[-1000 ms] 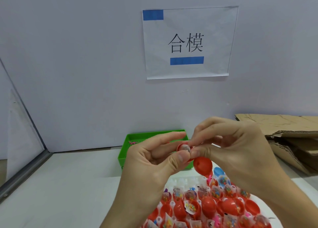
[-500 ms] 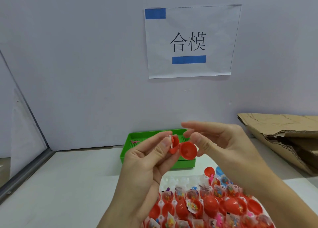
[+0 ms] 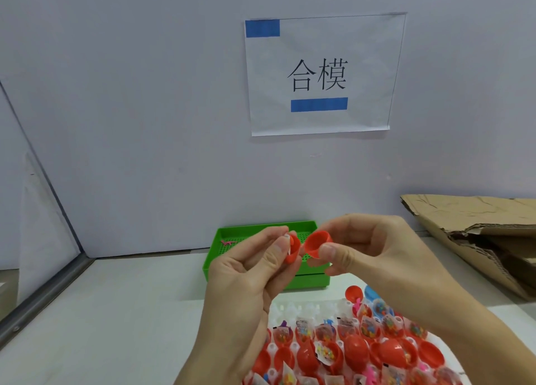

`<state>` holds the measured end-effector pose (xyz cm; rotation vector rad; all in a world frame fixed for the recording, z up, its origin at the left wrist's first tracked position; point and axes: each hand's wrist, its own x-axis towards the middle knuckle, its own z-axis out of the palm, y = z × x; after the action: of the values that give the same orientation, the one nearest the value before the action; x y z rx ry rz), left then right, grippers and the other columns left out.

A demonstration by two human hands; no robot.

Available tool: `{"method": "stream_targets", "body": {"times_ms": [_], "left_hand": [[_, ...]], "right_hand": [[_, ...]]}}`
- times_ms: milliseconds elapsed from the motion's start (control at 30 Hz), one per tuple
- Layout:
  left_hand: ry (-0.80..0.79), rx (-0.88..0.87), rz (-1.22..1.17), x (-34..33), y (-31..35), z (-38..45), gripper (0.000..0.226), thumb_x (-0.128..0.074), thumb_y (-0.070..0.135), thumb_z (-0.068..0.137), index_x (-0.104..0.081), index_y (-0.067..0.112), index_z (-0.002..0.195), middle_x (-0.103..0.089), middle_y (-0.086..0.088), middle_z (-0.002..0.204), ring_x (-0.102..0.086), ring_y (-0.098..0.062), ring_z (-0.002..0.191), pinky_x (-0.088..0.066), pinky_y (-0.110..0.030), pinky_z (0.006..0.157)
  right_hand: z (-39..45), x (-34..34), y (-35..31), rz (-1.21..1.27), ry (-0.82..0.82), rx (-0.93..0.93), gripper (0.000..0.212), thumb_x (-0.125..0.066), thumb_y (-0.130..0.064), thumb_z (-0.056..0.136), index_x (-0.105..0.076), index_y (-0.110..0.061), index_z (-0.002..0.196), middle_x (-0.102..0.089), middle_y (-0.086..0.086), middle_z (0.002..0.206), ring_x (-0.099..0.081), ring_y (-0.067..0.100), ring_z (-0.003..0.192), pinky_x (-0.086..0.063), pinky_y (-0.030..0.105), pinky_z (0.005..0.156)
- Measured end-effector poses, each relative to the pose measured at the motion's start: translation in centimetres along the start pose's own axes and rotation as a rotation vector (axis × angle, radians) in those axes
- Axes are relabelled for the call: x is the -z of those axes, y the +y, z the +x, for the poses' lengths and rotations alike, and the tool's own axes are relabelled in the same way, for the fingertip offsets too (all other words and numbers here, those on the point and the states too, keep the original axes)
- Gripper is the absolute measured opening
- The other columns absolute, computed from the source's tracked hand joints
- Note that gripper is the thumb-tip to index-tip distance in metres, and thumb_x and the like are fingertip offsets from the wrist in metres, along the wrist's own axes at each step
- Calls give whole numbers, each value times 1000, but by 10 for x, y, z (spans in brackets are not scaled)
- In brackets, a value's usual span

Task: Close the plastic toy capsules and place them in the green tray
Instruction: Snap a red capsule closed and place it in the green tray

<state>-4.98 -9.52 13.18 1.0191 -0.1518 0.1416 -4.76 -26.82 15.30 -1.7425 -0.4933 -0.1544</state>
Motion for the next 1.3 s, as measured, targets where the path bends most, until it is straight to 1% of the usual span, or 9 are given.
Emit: {"method": "stream_targets", "body": {"times_ms": [100,233,400,533,667,733,1100,1200,1300], "left_hand": [[-25,-81,113,0,-1,-1,37,-78,26,56,-80,13,90,-76,-15,96,-75,-22,91,-60,-25,74],[-69,-197,343,1,-2,-3,32,-77,34,64,-80,22,93,-78,-5,94,-74,-19,93,-59,-25,79],[-89,-295,537,-2,-1,-6,21,-75,27,72,-80,21,92,-78,4,88,-74,-10,87,-58,-20,79],[-92,-322,597,-4,0,-7,19,-75,24,74,-79,21,93,-78,8,86,-74,-7,85,-56,-16,75],[-95,-343,624,-4,0,-7,21,-74,25,72,-79,23,92,-77,10,83,-74,-5,82,-56,-14,74],[-110,-351,627,-4,1,-8,23,-74,26,71,-79,23,92,-77,10,82,-74,-5,81,-55,-13,74],[-153,-342,650,-2,5,-9,33,-72,30,67,-78,24,99,-77,15,86,-73,0,87,-53,-9,76],[-189,-329,703,0,6,-10,28,-73,16,81,-75,25,107,-76,18,92,-71,3,92,-51,-7,79],[-239,-304,727,1,7,-10,37,-70,1,85,-72,24,115,-76,16,98,-70,2,97,-51,-9,84]], "right_hand": [[0,2,-2,20,23,-4,35,-79,-46,60,-76,-31,92,-79,0,86,-76,18,81,-60,24,75],[-2,4,-6,-38,67,20,38,-80,-47,56,-76,-33,90,-78,-2,83,-75,15,77,-61,31,74],[-3,5,-10,-44,110,71,32,-78,-46,53,-80,-28,79,-77,-5,74,-74,9,67,-56,13,63],[-5,5,-12,-17,82,18,32,-81,-41,53,-79,-29,83,-78,-4,75,-75,9,72,-57,16,70],[-4,5,-10,-37,54,-9,26,-82,-6,72,-79,-24,90,-78,-2,79,-76,12,79,-57,22,83],[-5,4,-9,-54,74,-9,28,-79,1,75,-79,-23,90,-78,-1,78,-76,13,78,-58,28,84],[-4,-1,-10,-278,83,138,32,-80,-2,76,-81,-26,96,-76,-11,82,-72,6,76,-58,25,75],[-4,0,-10,-282,96,140,30,-81,-4,76,-80,-28,95,-76,-10,81,-72,5,74,-58,24,74],[-4,0,-10,-271,111,139,31,-80,-2,76,-80,-28,93,-75,-7,80,-72,9,74,-59,28,74]]}}
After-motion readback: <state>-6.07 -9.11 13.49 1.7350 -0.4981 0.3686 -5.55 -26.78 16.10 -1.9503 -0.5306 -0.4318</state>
